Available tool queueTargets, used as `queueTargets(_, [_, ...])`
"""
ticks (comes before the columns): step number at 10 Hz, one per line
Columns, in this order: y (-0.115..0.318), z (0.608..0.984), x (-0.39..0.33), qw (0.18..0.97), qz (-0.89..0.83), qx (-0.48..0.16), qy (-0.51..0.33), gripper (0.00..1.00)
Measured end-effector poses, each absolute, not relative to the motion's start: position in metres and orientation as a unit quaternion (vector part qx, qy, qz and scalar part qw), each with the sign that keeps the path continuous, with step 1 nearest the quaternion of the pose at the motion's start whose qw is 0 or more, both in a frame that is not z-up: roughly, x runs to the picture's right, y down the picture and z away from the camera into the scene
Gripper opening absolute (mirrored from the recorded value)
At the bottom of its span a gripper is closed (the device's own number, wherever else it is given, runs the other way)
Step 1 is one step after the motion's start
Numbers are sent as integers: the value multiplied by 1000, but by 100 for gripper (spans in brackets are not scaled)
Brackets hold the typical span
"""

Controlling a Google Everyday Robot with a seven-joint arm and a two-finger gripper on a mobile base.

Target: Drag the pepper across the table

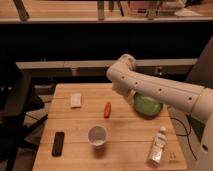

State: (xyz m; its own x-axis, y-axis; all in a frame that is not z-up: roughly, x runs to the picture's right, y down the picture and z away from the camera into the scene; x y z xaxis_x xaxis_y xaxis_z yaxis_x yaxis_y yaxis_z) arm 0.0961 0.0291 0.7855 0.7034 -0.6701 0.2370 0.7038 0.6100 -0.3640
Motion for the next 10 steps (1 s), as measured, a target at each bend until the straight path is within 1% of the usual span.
queueTargets(7, [41,813,89,874,-428,-223,-62,80])
queueTargets(10, [52,831,80,860,-450,-229,-75,80])
